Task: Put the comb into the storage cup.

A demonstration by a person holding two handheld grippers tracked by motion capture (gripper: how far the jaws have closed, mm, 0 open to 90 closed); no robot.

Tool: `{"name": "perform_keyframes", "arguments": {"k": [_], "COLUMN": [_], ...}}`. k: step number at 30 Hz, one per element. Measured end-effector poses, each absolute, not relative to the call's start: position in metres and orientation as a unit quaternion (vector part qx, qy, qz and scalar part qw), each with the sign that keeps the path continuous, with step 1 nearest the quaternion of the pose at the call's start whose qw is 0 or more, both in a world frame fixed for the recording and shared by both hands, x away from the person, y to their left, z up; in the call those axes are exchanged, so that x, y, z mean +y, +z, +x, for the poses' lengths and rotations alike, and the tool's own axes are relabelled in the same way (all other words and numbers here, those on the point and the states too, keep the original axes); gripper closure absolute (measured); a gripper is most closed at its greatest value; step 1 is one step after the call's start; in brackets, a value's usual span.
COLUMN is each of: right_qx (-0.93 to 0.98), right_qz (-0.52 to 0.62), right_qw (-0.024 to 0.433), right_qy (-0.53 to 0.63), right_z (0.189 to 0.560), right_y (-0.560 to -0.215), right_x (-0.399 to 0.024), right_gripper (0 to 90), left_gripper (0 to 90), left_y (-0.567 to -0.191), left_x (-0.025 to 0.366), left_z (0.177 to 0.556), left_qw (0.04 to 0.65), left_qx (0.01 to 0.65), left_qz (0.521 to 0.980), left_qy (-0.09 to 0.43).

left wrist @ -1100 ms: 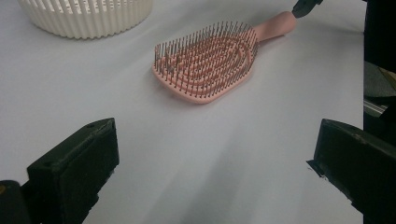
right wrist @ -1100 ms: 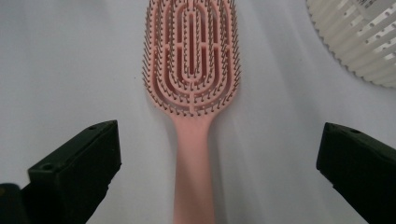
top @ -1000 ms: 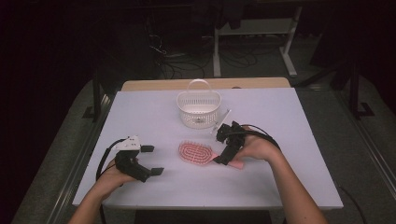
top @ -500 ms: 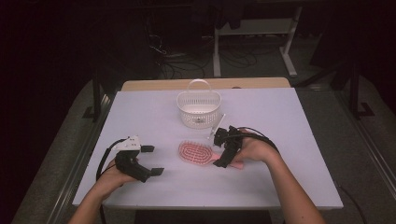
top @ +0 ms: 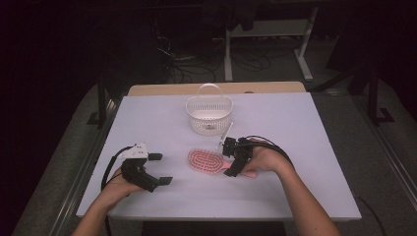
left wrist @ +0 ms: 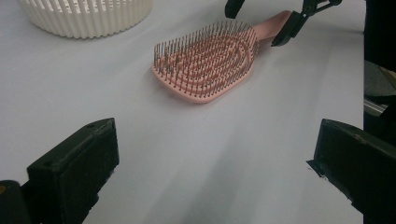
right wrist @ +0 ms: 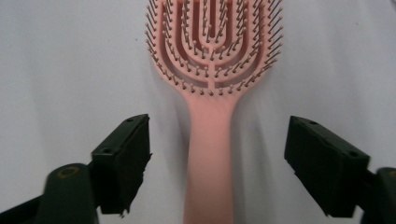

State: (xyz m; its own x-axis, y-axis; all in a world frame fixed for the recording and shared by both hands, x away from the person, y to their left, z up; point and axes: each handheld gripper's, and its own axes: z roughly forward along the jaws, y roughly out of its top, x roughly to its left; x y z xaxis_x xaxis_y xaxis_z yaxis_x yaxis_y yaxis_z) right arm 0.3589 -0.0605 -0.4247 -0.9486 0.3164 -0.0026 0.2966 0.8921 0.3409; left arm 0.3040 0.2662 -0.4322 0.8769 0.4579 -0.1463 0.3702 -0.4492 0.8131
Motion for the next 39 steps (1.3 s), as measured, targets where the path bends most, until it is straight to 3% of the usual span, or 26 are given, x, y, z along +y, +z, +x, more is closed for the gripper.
{"name": "perform_keyframes", "arguments": {"k": [15,39], "right_qx": [0.974,0.977], "right_qz": [0.160,0.161], "right_qw": [0.019,0.013], "right_qy": [0.156,0.137], "right_z": [0.361,0.362], "right_y": [-0.430,-0.434], "right_x": [-0.056,-0.049], "right_gripper": [44.0,67.3], "left_gripper": [0.2,0.2], "left_y": [-0.432,-0.432], "left_x": [0.266,0.266], "left_z": [0.304,0.304], "left_qw": [0.464,0.464], "left_qx": [0.243,0.243], "left_qz": [0.851,0.851], "left_qy": [0.046,0.046]}}
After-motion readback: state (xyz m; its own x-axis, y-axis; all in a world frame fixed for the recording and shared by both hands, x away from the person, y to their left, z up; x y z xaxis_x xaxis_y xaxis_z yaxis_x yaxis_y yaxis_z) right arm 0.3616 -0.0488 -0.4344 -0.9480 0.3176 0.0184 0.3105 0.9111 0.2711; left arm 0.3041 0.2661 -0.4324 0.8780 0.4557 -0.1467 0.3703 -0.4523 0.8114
